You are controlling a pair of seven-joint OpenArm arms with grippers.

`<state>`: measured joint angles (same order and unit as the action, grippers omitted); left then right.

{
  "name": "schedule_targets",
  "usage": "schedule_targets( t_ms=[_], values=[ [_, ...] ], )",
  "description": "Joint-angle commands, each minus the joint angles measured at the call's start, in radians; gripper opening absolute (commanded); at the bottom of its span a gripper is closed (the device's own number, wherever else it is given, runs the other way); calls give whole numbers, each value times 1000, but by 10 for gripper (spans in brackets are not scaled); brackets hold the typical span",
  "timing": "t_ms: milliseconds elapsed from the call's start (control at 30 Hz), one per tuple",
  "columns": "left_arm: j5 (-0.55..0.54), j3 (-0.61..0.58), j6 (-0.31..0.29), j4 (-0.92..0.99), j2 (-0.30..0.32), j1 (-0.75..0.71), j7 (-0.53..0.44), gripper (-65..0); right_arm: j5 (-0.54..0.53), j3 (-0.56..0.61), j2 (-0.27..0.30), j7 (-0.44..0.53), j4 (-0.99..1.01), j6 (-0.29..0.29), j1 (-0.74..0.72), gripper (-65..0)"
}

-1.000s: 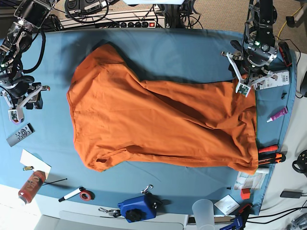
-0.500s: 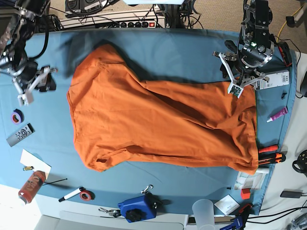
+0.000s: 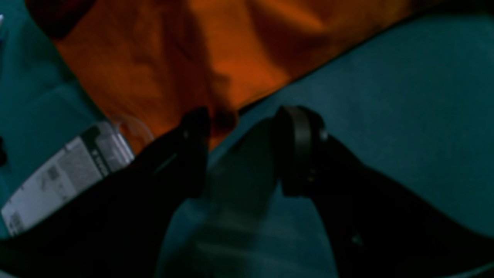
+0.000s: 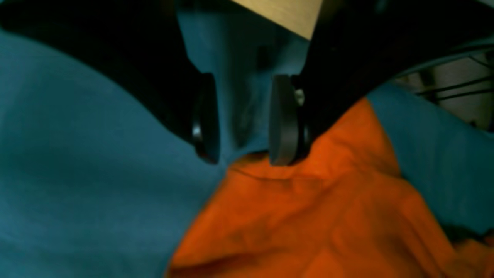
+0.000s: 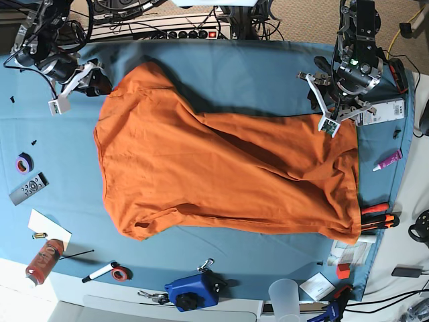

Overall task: Layout the t-shirt on the table in an organized manner, then fold the t-shirt properly
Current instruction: 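Move the right gripper to the shirt collar edge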

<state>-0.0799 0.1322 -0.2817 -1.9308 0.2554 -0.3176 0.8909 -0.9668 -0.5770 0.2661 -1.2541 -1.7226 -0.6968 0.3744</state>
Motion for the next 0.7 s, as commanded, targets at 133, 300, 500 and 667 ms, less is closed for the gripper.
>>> schedule_targets(
  t_ms=[133, 300, 500, 667],
  values=[
    [-3, 2, -3, -13, 7, 5, -9, -356, 25, -2, -20, 20, -15, -1, -1, -435],
    [-3, 2, -3, -13, 7, 5, -9, -356, 44, 24, -24, 43, 52, -1, -17, -435],
    [-3, 2, -3, -13, 7, 5, -9, -356, 44, 90, -25, 34, 167, -1, -76, -436],
    [-3, 2, -3, -13, 8, 5, -8, -356, 9, 72, -22, 32, 136, -1, -90, -650]
  ],
)
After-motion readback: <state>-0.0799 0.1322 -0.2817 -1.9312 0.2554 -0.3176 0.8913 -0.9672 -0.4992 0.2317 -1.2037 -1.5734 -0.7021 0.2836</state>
